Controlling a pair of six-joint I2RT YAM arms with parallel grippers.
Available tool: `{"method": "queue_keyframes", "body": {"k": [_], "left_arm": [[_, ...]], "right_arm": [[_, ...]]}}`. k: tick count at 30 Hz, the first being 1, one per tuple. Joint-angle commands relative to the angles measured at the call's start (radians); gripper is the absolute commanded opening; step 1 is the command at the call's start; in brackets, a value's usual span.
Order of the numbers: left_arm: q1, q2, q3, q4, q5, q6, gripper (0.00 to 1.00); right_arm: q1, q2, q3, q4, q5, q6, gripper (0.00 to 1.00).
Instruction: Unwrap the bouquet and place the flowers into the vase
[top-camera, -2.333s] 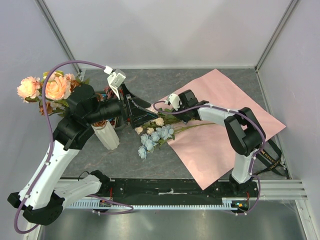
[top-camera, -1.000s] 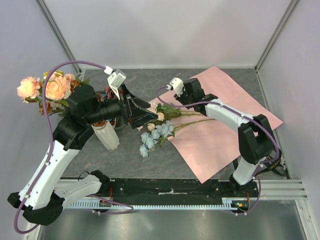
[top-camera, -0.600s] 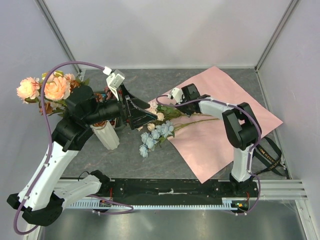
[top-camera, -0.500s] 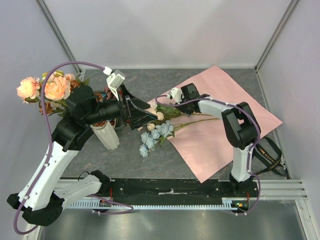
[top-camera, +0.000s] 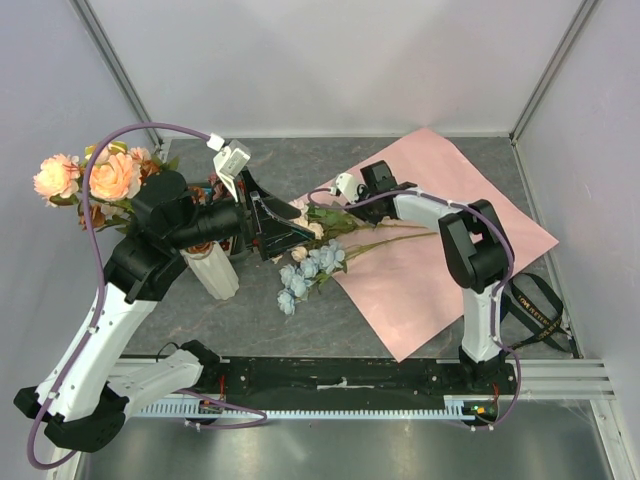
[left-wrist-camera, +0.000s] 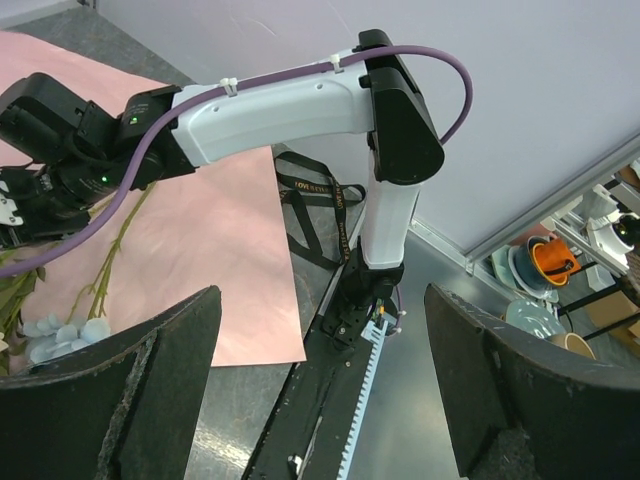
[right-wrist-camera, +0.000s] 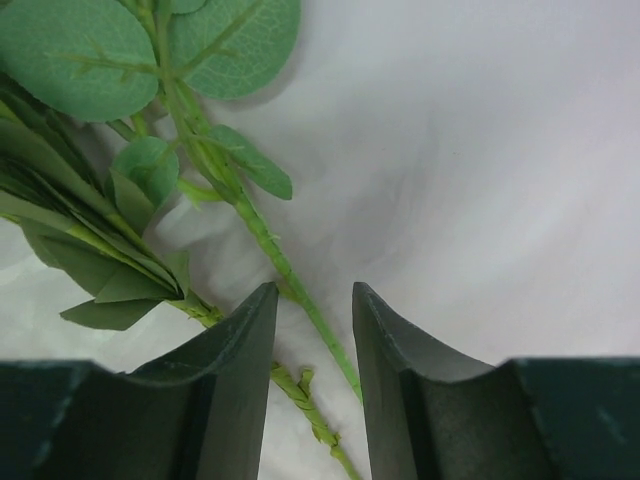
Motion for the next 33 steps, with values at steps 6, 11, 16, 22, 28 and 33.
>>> {"method": "queue_keyframes", "body": {"k": [6, 11, 16, 22, 28, 33], "left_arm": [[0.001, -0.003, 0.036, -0.004, 0.023, -0.031, 0.89], [0.001, -0.005, 0.036, -0.007, 0.021, -0.035, 0.89], [0.001, 0.008, 0.042, -0.007, 0.018, -0.041, 0.89], [0.001, 0.006, 0.034, 0.007, 0.021, -0.052, 0.89], [0.001, 0.006, 0.036, 0.012, 0.03, -0.06, 0.89], [0.001, 0.006, 0.039, 0.012, 0.035, -0.06, 0.89]], "right_arm": [[-0.026, 0.181, 0.177, -0.268, -0.187, -0.079, 0.16], [-0.038, 0.14, 0.186, -0.293, -0.225, -0.09, 0.03], [-0.037, 0.034, 0.176, -0.206, -0.179, -0.038, 0.0], [-0.038, -0.075, 0.169, -0.18, -0.176, -0.035, 0.13], [-0.036, -0.009, 0.189, -0.201, -0.156, -0.072, 0.54], [-0.033, 0.037, 0.202, -0.2, -0.144, -0.099, 0.59]]}}
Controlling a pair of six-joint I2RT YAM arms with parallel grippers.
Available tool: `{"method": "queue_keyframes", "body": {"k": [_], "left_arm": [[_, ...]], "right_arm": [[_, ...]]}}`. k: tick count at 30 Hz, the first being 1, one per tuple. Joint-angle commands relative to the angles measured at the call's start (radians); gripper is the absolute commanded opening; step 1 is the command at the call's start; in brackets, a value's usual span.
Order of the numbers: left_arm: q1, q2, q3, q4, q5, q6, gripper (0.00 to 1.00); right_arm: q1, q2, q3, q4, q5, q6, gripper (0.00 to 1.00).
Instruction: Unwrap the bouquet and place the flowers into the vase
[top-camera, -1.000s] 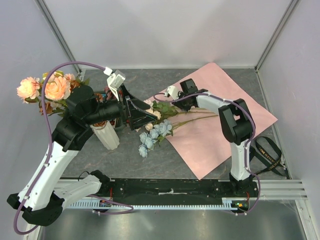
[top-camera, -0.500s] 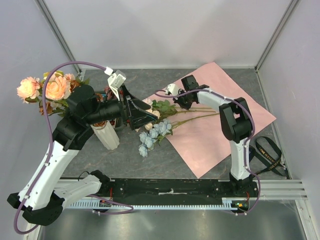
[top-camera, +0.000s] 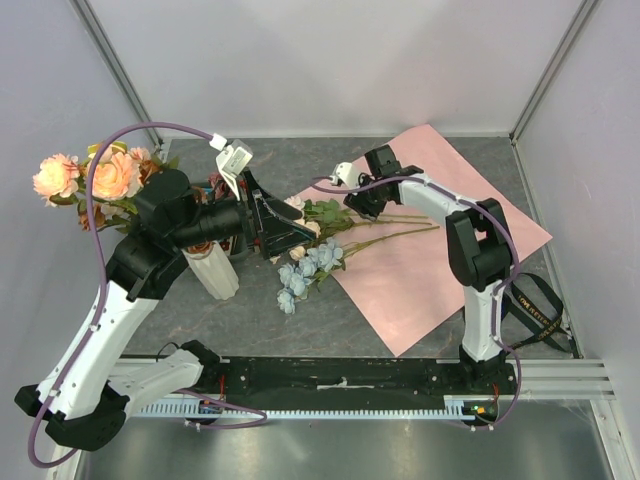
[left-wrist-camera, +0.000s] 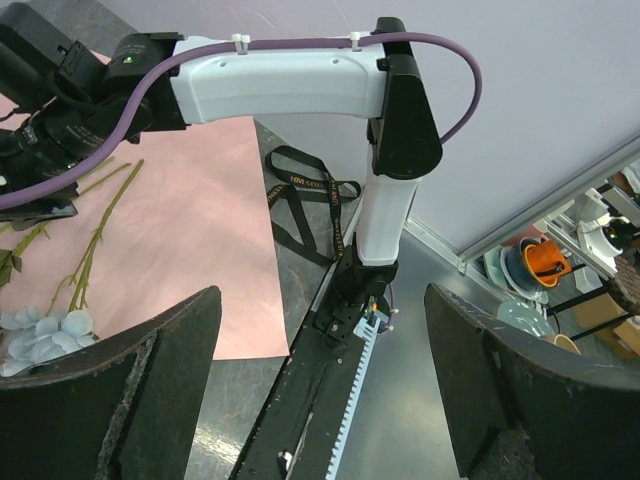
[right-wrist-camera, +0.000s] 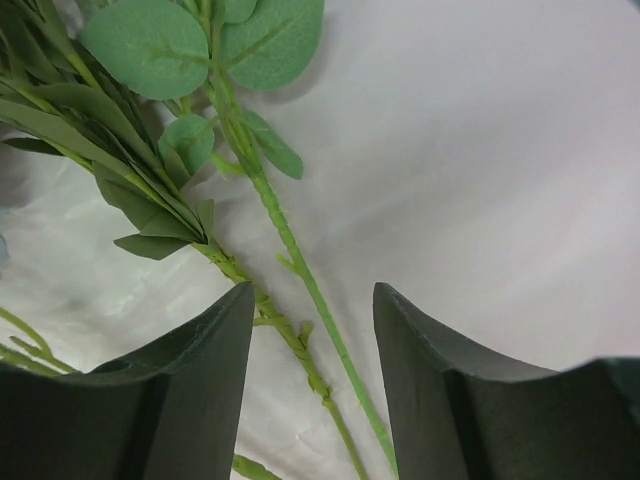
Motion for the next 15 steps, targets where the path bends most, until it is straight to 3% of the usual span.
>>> {"method": "queue_keyframes", "body": {"k": [1, 10, 13, 15], "left_arm": [[0.001, -0.003, 0.038, 0.023, 0.034, -0.036, 0.89], [0.001, -0.009, 0.022, 0.02, 0.03, -0.032, 0.89], [0.001, -0.002, 0.033, 0.003, 0.025, -0.021, 0.89], [0.001, 0.0, 0.041, -0.006, 0.022, -0.02, 0.89]], "right_arm": [[0.008, 0.055, 0.035, -0.004, 0.006, -0.043, 0.59], [0.025, 0.174, 0.109, -0.018, -0.017, -0.068, 0.57], [0.025, 0.229, 0.159, -0.091, -0.037, -0.08, 0.49], [0.025, 0.259, 0.186, -0.137, -0.044, -0.085, 0.38]]}}
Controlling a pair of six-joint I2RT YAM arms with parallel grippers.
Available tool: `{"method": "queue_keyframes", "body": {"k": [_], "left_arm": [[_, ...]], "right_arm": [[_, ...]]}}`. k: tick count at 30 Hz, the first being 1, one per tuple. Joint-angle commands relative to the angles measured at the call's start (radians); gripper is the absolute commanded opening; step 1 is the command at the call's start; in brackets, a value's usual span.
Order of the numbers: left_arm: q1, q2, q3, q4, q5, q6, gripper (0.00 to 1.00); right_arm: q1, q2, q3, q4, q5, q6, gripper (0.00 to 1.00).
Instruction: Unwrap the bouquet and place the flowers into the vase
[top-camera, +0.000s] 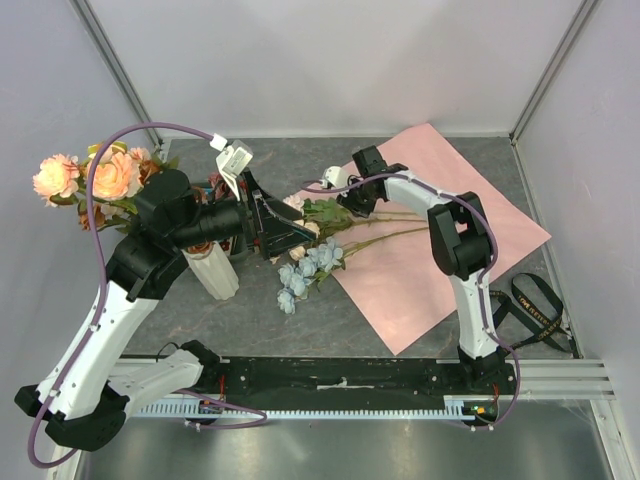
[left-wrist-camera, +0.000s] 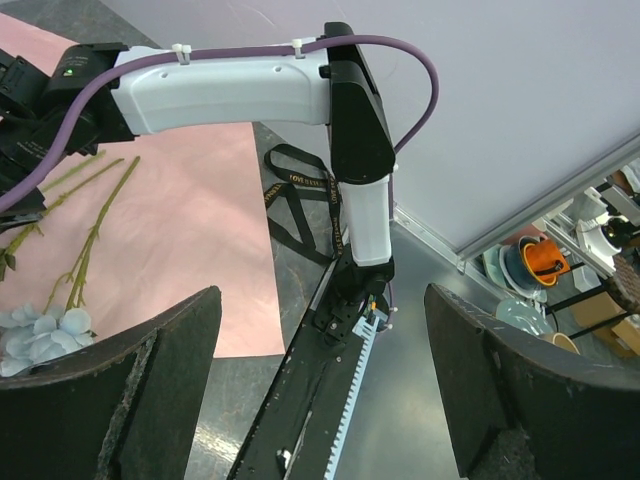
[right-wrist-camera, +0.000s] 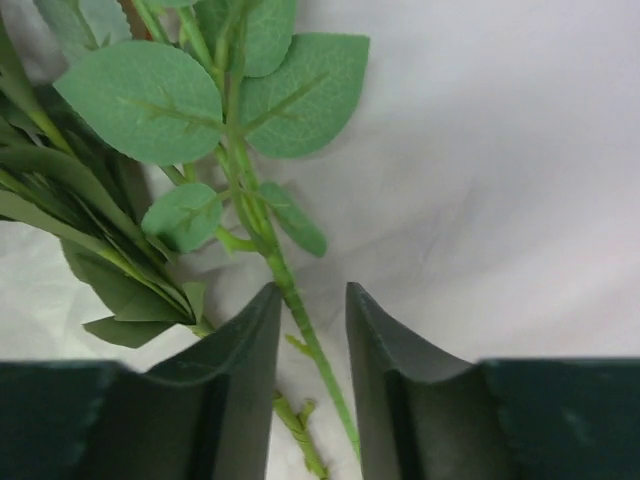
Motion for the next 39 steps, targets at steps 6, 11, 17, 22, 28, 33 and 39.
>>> {"method": "queue_keyframes", "body": {"k": [6, 11, 17, 22, 28, 33, 39], "left_arm": [[0.001, 0.001, 0.033, -0.003, 0.01, -0.019, 0.89], [0.001, -0.006, 0.036, 0.0, 0.013, -0.025, 0.89], [0.001, -0.02, 0.058, -0.021, -0.007, -0.021, 0.89], [0.001, -0.025, 0.068, -0.014, -0.008, -0.031, 0.89], [0.001, 0.015, 0.059, 0.1, 0.062, -0.12, 0.88], [-0.026, 0.076, 0.045, 0.25, 0.079, -0.202, 0.8], [-0.103, 0.201, 0.14, 0.238, -0.045, -0.128, 0.83]], "right_arm": [[0.008, 0.078, 0.047, -0.099, -0.034, -0.004, 0.07], [0.017, -0.051, -0.036, 0.035, 0.023, 0.048, 0.0], [0.02, -0.267, -0.155, 0.166, 0.122, 0.087, 0.0], [0.022, -0.448, -0.286, 0.286, 0.207, 0.178, 0.0], [0.022, -0.606, -0.367, 0.43, 0.331, 0.384, 0.0], [0.02, -0.786, -0.415, 0.499, 0.278, 0.583, 0.0], [0.022, -0.993, -0.488, 0.634, 0.002, 0.873, 0.0]]}}
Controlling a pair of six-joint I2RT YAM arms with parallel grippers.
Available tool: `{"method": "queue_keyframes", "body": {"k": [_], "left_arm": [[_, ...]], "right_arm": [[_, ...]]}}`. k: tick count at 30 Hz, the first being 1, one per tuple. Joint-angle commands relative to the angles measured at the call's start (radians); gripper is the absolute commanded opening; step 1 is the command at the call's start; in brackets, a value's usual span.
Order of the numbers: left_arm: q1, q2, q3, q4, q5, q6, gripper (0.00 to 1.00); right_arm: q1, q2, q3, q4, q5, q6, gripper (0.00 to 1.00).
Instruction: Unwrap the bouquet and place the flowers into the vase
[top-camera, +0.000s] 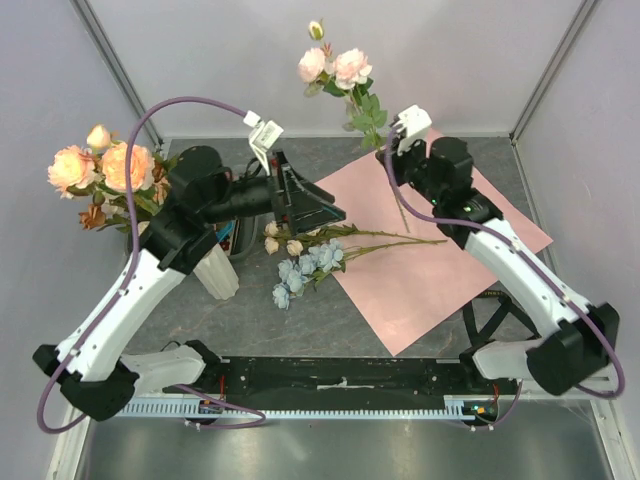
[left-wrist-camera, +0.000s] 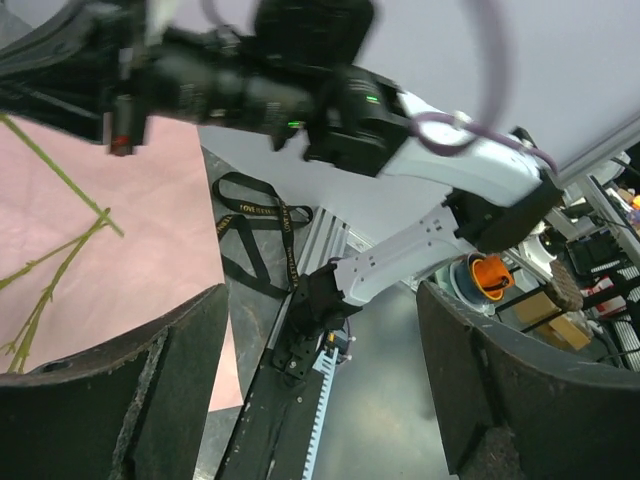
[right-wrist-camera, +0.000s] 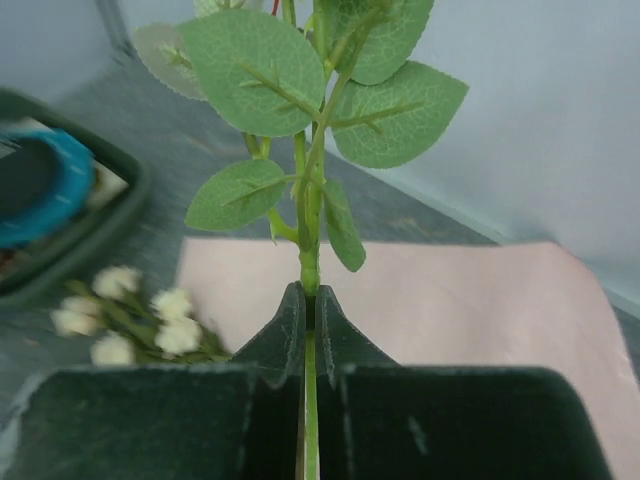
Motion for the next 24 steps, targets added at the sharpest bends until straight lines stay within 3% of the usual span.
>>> {"method": "queue_keyframes", "body": {"k": [1, 7, 19, 22, 24], "left_arm": [[-0.04, 0.079, 0.108, 0.036, -0.098, 0.009, 0.84], [-0.04, 0.182, 0.229, -0.037, -0.266, 0.091, 0.86], [-0.04, 0.237, 0.362, -0.033, -0.278, 0.095, 0.76], [-0.04, 0.237, 0.372, -0.034, -0.275, 0.098, 0.68], [-0.04, 0.232, 0.371, -0.037, -0.286, 0.107, 0.58]], "right_arm": [[0.008, -0.15, -0.039, 0.199, -0.203, 0.303, 0.0], [0.057, -0.248, -0.062, 0.344, -0.341, 0.42, 0.0], [0.147, -0.301, -0.063, 0.332, -0.438, 0.407, 0.0], [0.176, -0.305, -0.063, 0.33, -0.452, 0.388, 0.0], [0.187, -0.307, -0.059, 0.321, -0.455, 0.376, 0.0]]}}
